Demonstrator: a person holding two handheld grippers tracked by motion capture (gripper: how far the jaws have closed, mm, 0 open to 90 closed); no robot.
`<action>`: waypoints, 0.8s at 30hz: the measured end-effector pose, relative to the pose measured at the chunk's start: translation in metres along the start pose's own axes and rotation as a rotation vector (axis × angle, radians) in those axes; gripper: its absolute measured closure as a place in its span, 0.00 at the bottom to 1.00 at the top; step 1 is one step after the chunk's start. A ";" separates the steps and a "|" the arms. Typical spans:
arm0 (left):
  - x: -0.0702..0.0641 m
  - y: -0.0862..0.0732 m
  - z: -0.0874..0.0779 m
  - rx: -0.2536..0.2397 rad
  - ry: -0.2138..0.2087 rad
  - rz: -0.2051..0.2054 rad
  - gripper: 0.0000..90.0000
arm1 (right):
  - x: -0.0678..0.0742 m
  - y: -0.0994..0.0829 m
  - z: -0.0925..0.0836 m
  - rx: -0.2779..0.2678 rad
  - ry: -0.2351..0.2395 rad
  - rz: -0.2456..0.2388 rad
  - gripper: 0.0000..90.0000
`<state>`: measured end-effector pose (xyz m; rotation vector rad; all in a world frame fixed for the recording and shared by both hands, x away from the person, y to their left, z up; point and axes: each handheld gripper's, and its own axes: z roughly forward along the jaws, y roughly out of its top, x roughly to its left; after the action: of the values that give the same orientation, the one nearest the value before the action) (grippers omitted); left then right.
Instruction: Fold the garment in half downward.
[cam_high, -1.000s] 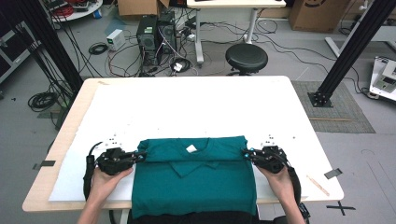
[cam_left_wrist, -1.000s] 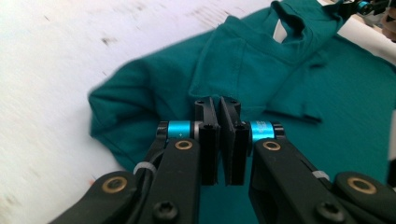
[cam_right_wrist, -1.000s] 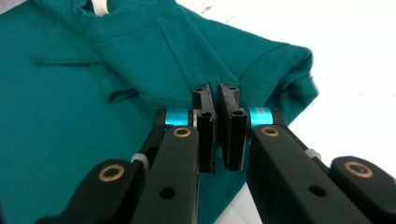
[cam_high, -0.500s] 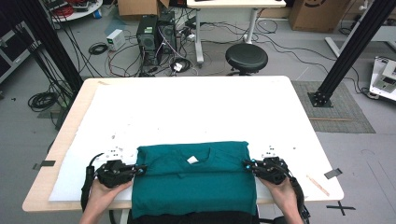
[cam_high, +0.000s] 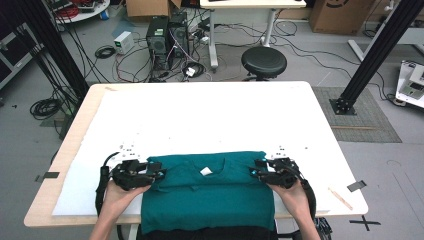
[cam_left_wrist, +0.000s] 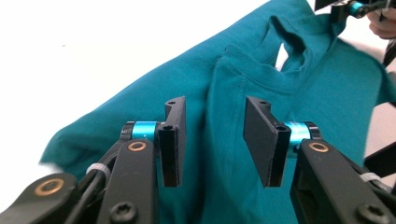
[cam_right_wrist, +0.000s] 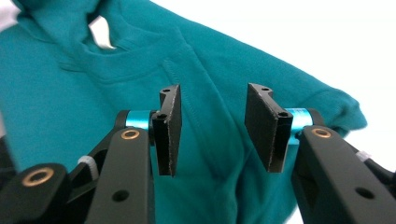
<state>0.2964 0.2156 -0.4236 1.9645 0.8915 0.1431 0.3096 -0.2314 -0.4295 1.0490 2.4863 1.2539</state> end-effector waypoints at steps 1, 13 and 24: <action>0.000 0.000 0.005 0.015 -0.003 -0.001 0.67 | -0.001 0.001 0.006 0.023 -0.006 -0.003 0.64; -0.019 -0.010 -0.005 -0.011 -0.079 0.055 0.98 | 0.006 -0.015 -0.007 0.004 0.077 -0.045 0.98; -0.042 -0.043 -0.011 0.079 -0.138 0.107 0.93 | 0.026 -0.047 -0.019 0.052 0.132 -0.095 0.84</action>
<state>0.2383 0.2087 -0.4411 2.0689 0.7126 0.0330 0.2583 -0.2453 -0.4488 0.8737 2.6457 1.2752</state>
